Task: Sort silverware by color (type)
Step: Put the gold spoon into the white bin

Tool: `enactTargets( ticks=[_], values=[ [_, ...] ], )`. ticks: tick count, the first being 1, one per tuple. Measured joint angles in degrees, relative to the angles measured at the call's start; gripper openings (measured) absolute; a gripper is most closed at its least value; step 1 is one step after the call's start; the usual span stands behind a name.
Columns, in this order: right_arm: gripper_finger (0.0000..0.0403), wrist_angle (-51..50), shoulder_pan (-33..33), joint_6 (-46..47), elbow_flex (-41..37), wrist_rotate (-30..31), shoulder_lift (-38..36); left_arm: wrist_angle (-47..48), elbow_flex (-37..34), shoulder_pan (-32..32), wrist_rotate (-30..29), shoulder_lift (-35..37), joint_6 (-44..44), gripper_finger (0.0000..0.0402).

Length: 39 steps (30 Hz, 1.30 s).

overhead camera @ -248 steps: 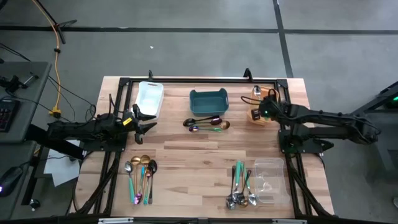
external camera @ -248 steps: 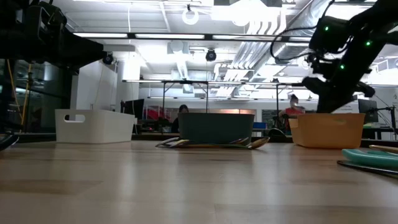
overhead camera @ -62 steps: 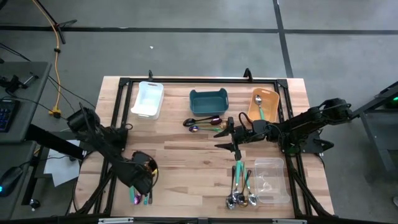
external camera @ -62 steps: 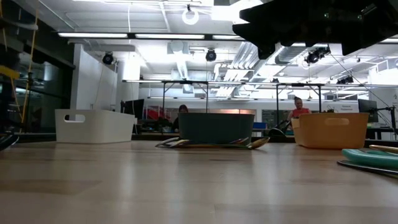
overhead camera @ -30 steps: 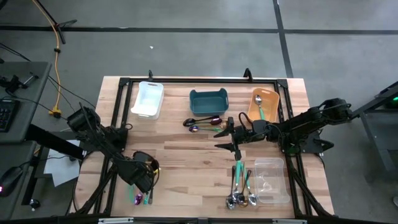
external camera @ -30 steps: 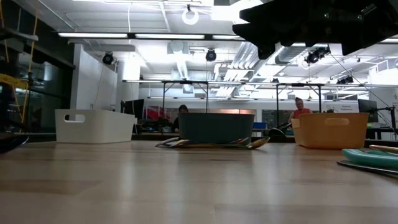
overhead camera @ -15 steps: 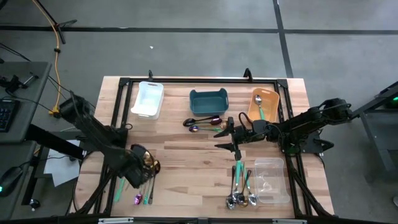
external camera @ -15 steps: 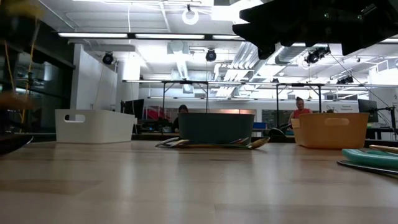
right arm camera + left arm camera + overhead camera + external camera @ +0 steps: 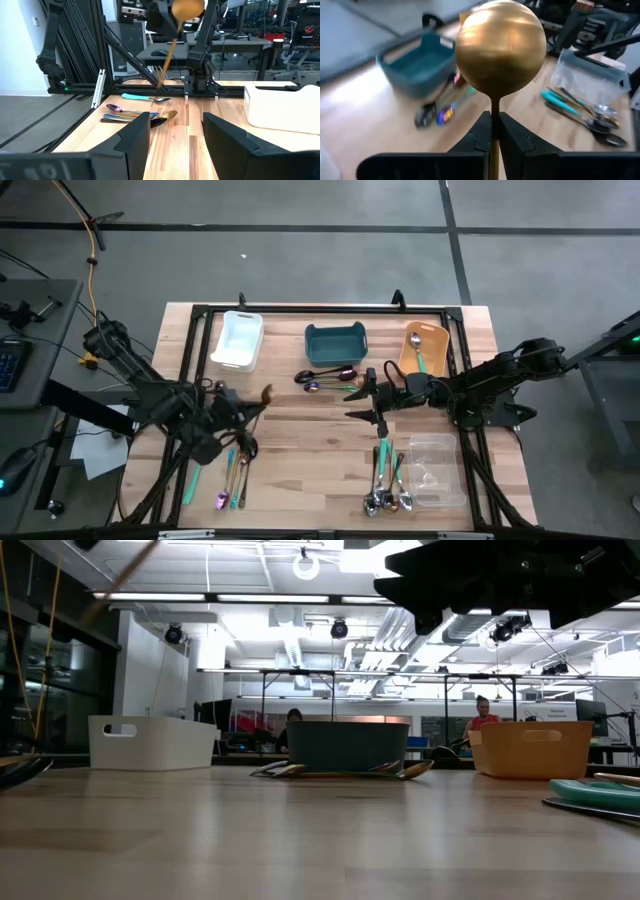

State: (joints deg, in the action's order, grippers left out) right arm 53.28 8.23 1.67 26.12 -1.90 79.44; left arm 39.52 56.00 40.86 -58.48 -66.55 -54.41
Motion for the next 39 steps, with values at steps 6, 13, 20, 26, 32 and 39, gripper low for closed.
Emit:
enactTargets(
  ticks=[6, 13, 20, 26, 32, 39],
  values=[
    [0.0177, 0.1, 0.0, 0.0, 0.0, 0.0, 0.0, -22.2, -6.7, -9.1, 7.6, -0.6, 21.8, 0.001],
    [0.0177, -0.1, 0.0, 0.0, 0.0, 0.0, 0.0, -62.5, -21.4, -20.7, 31.1, -0.6, 40.1, 0.001],
    [0.0177, -0.4, 0.0, -0.1, 0.0, 0.0, 0.0, -74.8, -25.6, -26.5, 41.5, -0.6, 42.9, 0.001],
    [0.0177, -0.4, 0.0, -0.1, 0.0, 0.0, 0.0, -74.4, -25.6, -26.7, 40.3, 0.1, 44.1, 0.001],
    [0.0177, -0.4, 0.0, 1.2, 0.0, 0.0, 0.0, -56.8, -18.5, -32.6, 25.4, 6.2, 48.0, 0.001],
    [0.0177, -0.4, 0.0, 1.3, 0.0, 0.0, 0.0, -20.3, -1.7, -52.7, 21.1, 8.8, 42.7, 0.001]
  ],
)
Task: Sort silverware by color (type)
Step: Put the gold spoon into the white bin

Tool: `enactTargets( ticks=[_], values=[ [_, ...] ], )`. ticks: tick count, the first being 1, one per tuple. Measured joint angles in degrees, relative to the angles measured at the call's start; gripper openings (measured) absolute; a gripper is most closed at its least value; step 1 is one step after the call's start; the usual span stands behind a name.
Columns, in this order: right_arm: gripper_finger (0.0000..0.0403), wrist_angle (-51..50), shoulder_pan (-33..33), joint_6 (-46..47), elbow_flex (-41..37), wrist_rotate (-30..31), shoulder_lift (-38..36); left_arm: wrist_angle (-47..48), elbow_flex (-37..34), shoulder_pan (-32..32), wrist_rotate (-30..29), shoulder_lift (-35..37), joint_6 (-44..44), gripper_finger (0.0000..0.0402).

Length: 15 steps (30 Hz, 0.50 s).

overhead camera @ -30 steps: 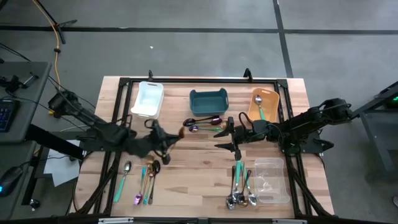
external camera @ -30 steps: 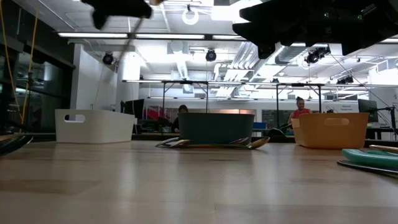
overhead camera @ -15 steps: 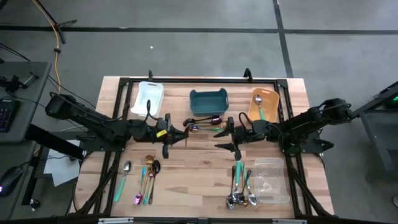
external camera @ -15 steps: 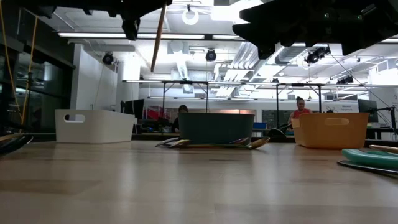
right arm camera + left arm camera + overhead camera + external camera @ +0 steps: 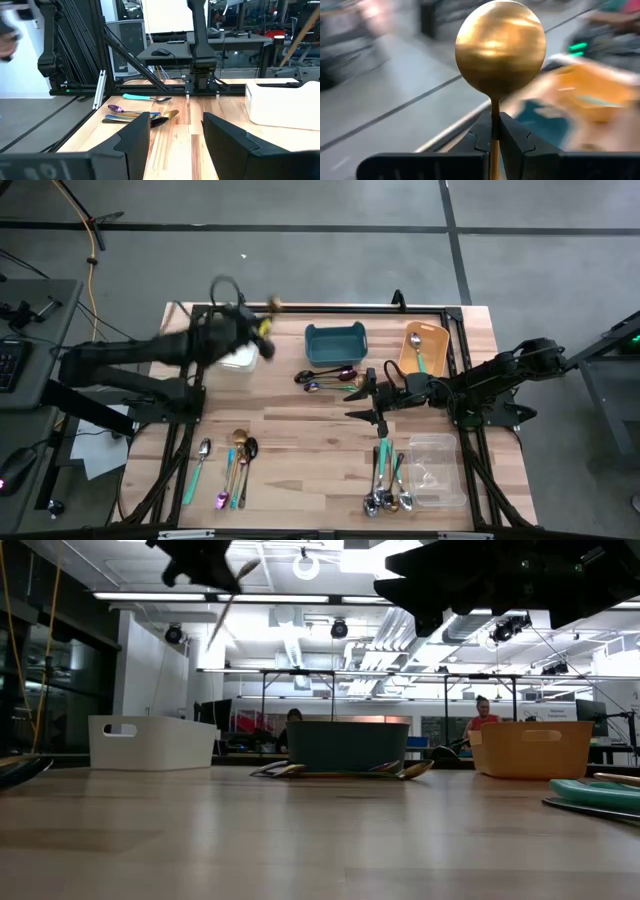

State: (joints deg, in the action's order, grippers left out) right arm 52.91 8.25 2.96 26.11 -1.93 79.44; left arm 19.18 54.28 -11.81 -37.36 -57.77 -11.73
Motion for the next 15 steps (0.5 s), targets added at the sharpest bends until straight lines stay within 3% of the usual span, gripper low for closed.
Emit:
enactTargets(
  ticks=[3, 8, 15],
  values=[
    [0.0177, -0.1, 0.0, 0.0, 0.0, 0.0, 0.0, 10.4, 3.7, -9.4, 0.3, -0.8, -2.8, 0.001],
    [0.0177, -1.9, 0.0, 0.0, 0.0, 0.0, 0.0, 19.9, 3.5, -21.5, 6.4, -2.5, -8.2, 0.001],
    [0.0177, -2.6, 0.0, 1.5, 0.0, 0.3, 0.0, 22.0, -2.4, -26.9, 14.8, -8.0, -13.3, 0.001]
  ],
)
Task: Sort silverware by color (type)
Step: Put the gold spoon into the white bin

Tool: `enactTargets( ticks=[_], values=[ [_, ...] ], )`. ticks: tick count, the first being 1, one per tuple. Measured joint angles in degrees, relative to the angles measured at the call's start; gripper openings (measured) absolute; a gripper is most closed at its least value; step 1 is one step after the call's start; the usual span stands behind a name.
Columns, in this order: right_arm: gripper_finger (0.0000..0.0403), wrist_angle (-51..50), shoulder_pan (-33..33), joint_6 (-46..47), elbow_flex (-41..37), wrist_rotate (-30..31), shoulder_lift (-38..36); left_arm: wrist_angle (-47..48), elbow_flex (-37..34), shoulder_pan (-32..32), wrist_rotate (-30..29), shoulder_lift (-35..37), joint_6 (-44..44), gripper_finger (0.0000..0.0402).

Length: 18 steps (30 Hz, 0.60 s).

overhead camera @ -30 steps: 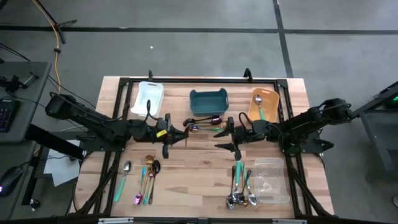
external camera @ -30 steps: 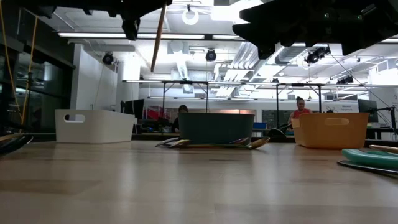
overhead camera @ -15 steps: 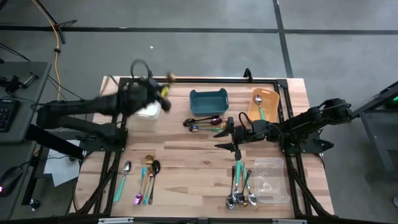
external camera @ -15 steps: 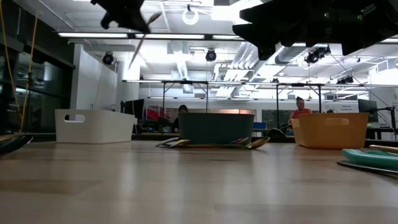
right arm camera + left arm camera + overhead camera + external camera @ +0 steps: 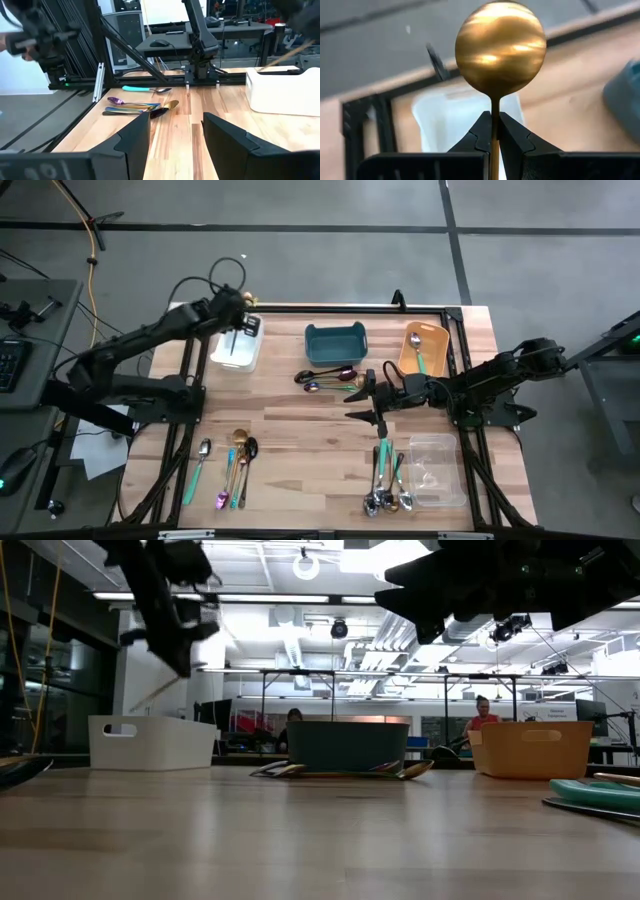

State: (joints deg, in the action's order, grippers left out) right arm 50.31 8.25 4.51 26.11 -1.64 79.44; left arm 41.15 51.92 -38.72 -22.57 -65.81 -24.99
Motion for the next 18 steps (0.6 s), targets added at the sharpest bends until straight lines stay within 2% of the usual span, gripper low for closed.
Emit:
enactTargets(
  ticks=[6, 18],
  values=[
    [0.0177, 0.0, 0.0, 0.0, 0.0, 0.0, 0.0, 0.0, -3.6, -0.7, 1.5, -6.4, -2.5, 0.001],
    [0.0177, 0.0, 0.0, 0.0, 0.0, 0.0, 0.0, 0.1, -3.7, -0.8, 4.3, -14.8, -2.5, 0.0019]
  ],
)
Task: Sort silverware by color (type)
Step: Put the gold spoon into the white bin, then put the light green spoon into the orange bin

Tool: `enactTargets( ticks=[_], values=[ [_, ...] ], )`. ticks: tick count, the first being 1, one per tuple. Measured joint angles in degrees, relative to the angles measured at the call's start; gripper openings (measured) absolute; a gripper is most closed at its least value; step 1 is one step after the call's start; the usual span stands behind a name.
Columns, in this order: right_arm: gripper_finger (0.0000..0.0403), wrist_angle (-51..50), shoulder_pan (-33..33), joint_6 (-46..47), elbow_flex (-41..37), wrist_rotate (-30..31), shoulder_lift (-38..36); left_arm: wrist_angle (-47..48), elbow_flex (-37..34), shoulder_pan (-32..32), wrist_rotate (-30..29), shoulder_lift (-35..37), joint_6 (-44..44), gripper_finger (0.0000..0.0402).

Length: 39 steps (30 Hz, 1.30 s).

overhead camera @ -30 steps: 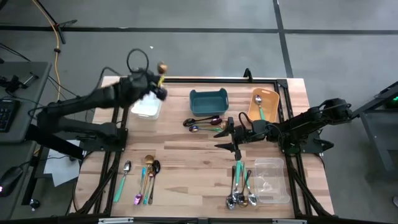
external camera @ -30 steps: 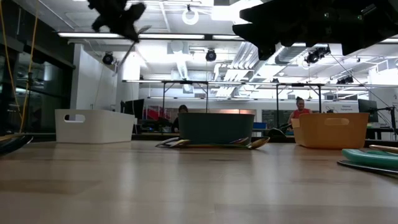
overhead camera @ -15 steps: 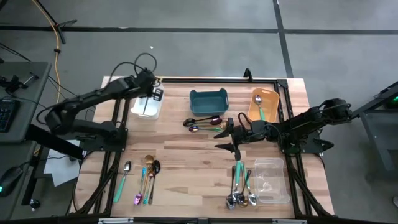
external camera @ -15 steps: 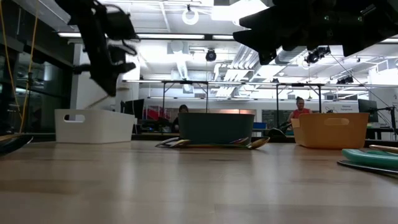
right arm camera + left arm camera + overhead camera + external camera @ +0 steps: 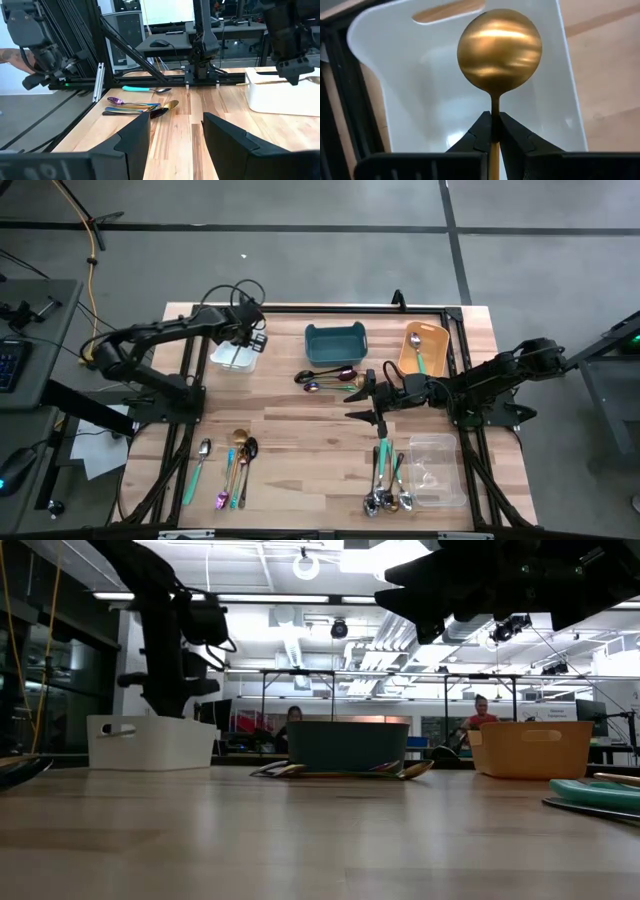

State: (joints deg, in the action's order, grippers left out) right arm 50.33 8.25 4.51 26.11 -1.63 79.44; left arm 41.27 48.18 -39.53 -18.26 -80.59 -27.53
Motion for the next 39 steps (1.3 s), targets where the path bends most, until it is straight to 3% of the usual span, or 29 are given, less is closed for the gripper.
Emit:
enactTargets(
  ticks=[6, 13, 21, 26, 29, 32, 39],
  values=[
    [0.0177, 0.0, 0.0, 0.0, 0.0, 0.0, 0.0, 0.0, 0.0, 0.0, -0.9, 0.1, 1.7, 0.0057],
    [0.0177, 0.0, 0.0, 0.0, 0.0, 0.0, 0.0, 1.2, 1.8, 0.0, -1.7, 5.1, 2.8, 0.0106],
    [0.0177, 0.0, 0.0, 0.0, 0.0, 0.0, 0.0, 0.9, 5.2, 1.4, 2.0, 17.4, 2.5, 0.0138],
    [0.0177, 0.0, 0.0, 0.0, 0.0, 0.0, 0.0, -1.2, 2.0, 8.2, 7.1, 26.6, -0.5, 0.0139],
    [0.0177, 0.0, 0.0, 0.0, 0.0, 0.0, 0.0, -8.0, -4.0, 16.4, 9.1, 32.2, -3.2, 0.0138],
    [0.0177, 0.0, 0.0, 0.0, 0.0, 0.0, 0.0, -21.5, -13.2, 26.5, 8.9, 37.1, -5.3, 0.0139],
    [0.0177, 0.0, 0.0, 0.0, 0.0, 0.0, 0.0, -71.5, -37.2, 46.0, 4.8, 37.7, 0.3, 0.0136]
  ],
)
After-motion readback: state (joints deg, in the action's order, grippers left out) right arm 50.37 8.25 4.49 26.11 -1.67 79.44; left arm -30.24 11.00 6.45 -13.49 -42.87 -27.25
